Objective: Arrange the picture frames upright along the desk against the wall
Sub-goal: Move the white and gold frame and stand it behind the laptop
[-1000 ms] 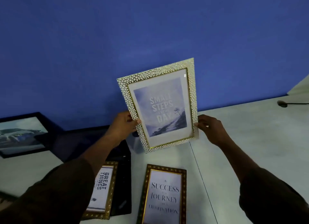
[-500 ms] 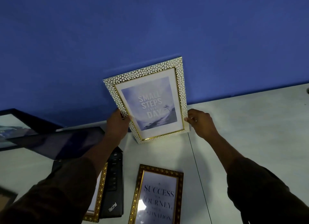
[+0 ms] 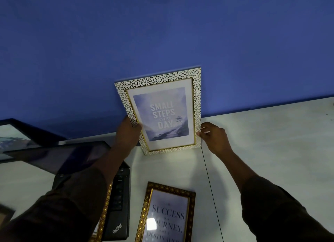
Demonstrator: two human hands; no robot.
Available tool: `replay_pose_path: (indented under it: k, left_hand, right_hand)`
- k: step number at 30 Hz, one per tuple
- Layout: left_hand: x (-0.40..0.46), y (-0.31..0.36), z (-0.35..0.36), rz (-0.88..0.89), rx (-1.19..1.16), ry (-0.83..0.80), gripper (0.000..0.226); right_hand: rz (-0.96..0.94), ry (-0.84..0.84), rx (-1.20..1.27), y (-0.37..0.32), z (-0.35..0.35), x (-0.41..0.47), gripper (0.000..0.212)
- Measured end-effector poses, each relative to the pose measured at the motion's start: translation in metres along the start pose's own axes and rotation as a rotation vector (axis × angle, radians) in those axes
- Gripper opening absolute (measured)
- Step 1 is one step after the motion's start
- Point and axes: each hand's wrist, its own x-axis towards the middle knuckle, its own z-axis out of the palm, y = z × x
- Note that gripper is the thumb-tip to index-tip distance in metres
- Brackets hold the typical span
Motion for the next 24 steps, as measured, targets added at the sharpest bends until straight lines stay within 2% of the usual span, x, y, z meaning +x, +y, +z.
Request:
replay_pose_path:
  k: [6,10,14,18,21,24]
  left_hand:
    - [-0.008,-0.009,0.008,-0.138,-0.036,-0.052,0.051]
    - [-0.029,-0.015,0.016,-0.221,-0.083,-0.049,0.064]
    - [-0.062,-0.042,0.024,-0.257,-0.090,-0.134,0.060]
    - [-0.108,-0.074,0.032,-0.353,-0.059,-0.263,0.084]
    - [-0.138,-0.102,0.035,-0.406,-0.022,-0.323,0.081]
    - [-0.164,-0.127,0.034,-0.450,-0.004,-0.339,0.078]
  right_hand:
    - [0.143,-0.017,0.036,0.001,0.001,-0.028,0.051]
    - [0.206,-0.025,0.047,0.006,0.000,-0.056,0.053]
    - [0.245,-0.071,0.057,0.014,0.011,-0.096,0.045]
    - [0.273,-0.210,0.031,0.025,0.042,-0.147,0.032]
    - [0.256,-0.251,-0.013,0.038,0.072,-0.188,0.016]
    - [0.310,-0.254,0.002,0.044,0.097,-0.227,0.012]
